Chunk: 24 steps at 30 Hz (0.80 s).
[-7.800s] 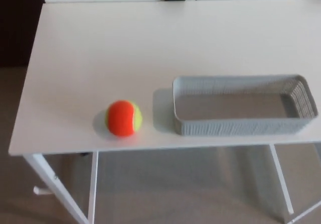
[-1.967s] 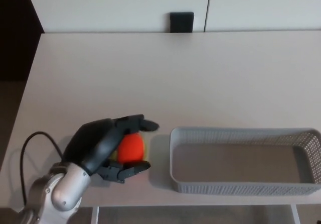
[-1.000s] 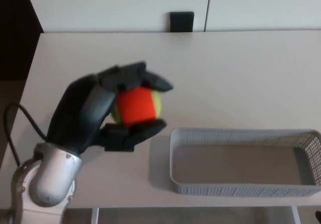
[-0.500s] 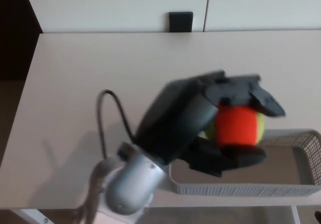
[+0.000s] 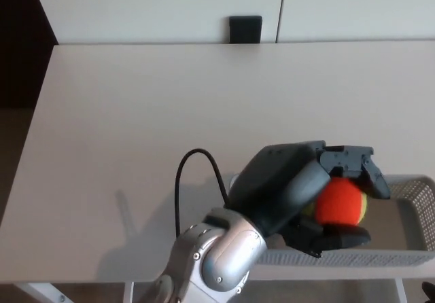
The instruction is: The robot walk towards a table in front and uses its left hand to pickup a tennis ball on the left side and put it in a container on the right hand side
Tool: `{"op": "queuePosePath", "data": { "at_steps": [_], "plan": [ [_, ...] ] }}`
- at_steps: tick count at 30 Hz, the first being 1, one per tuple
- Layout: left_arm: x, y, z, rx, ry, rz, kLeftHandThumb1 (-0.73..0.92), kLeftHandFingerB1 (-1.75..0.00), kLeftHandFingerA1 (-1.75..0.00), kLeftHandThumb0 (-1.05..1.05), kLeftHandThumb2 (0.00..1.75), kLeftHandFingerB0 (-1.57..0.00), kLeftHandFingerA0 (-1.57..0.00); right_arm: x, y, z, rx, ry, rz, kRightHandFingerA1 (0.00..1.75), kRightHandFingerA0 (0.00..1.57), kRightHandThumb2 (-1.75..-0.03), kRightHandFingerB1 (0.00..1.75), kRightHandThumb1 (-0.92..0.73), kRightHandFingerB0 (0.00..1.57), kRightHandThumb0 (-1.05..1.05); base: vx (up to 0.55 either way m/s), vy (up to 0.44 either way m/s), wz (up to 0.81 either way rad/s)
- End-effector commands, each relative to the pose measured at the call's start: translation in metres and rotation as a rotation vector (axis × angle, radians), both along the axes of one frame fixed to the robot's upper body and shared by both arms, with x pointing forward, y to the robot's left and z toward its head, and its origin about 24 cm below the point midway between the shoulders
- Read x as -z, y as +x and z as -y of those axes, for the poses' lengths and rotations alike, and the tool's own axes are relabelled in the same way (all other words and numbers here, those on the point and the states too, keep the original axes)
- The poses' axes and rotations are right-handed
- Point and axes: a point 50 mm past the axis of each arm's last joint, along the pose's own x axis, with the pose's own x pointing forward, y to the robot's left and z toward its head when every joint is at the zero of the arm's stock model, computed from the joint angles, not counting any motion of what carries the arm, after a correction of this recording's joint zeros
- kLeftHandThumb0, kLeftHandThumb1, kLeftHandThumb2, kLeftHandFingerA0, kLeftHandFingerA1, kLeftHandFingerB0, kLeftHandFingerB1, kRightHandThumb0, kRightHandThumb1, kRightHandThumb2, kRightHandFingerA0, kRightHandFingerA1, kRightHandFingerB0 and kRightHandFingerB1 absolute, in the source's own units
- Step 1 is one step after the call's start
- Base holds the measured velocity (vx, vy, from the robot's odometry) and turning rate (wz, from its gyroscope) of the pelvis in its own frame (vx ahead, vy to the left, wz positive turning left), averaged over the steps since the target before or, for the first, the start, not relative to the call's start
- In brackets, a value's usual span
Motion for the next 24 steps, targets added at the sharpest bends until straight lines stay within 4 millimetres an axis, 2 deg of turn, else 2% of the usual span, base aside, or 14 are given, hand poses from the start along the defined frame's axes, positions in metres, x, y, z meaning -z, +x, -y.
{"op": "queuePosePath", "data": {
  "at_steps": [1, 2, 3, 6, 7, 10, 11, 15, 24],
  "plan": [
    [-0.004, 0.005, -0.002, -0.029, -0.017, 0.057, 0.80, -1.06, -1.69, -0.25, 0.67, -0.75, -0.79, -0.002, 0.002, 0.000, -0.008, -0.002, 0.007, 0.58, 0.95, -0.54, 0.42, -0.43, 0.68, -0.51, 0.00, 0.000, 0.00],
    [-0.002, 0.011, -0.008, -0.026, 0.155, 0.108, 0.49, -0.17, -0.07, -0.78, 0.88, 0.00, 0.00, -0.002, 0.004, 0.000, -0.010, -0.008, 0.008, 0.60, 0.95, -0.54, 0.42, -0.43, 0.68, -0.54, 0.00, 0.000, 0.00],
    [-0.002, 0.014, -0.011, -0.030, 0.228, 0.130, 0.49, -0.17, -0.07, -0.78, 0.88, 0.00, 0.00, -0.003, 0.005, -0.001, -0.011, -0.010, 0.008, 0.60, 0.95, -0.54, 0.42, -0.43, 0.68, -0.54, 0.00, 0.000, 0.00],
    [-0.002, 0.014, -0.011, -0.030, 0.233, 0.132, 0.49, -0.17, -0.07, -0.78, 0.88, 0.00, 0.00, -0.003, 0.005, -0.001, -0.011, -0.010, 0.008, 0.60, 0.95, -0.54, 0.42, -0.43, 0.68, -0.54, 0.00, 0.000, 0.00],
    [0.001, 0.014, -0.013, -0.046, 0.289, 0.145, 0.59, -0.01, 0.00, -0.91, 0.59, 0.00, 0.00, -0.003, 0.005, -0.001, -0.023, -0.019, 0.005, 0.58, 0.91, -0.55, 0.41, -0.45, 0.66, -0.54, 0.00, 0.000, 0.00],
    [0.004, 0.013, -0.015, -0.056, 0.316, 0.154, 0.60, -0.02, 0.00, -0.95, 0.59, 0.00, 0.00, -0.003, 0.005, -0.001, -0.033, -0.027, 0.002, 0.57, 0.90, -0.56, 0.41, -0.45, 0.66, -0.55, 0.00, 0.000, 0.00],
    [0.004, 0.015, -0.017, -0.059, 0.338, 0.155, 0.63, 0.00, 0.00, -0.98, 0.60, 0.00, 0.00, -0.003, 0.006, -0.001, -0.022, -0.020, 0.005, 0.59, 0.95, -0.55, 0.42, -0.43, 0.67, -0.54, 0.00, 0.000, 0.00],
    [0.001, 0.016, -0.019, -0.059, 0.357, 0.140, 0.61, -0.03, 0.00, -0.96, 0.60, 0.00, 0.00, -0.003, 0.007, -0.002, -0.024, -0.031, 0.005, 0.62, 0.97, -0.54, 0.44, -0.43, 0.68, -0.55, 0.00, 0.000, 0.00],
    [0.000, 0.015, -0.024, -0.058, 0.360, 0.152, 0.65, -0.01, 0.00, -1.01, 0.60, 0.00, 0.00, -0.002, 0.007, -0.003, -0.019, -0.019, 0.010, 0.60, 0.95, -0.54, 0.43, -0.43, 0.67, -0.54, 0.00, 0.000, 0.00]
  ]
}}
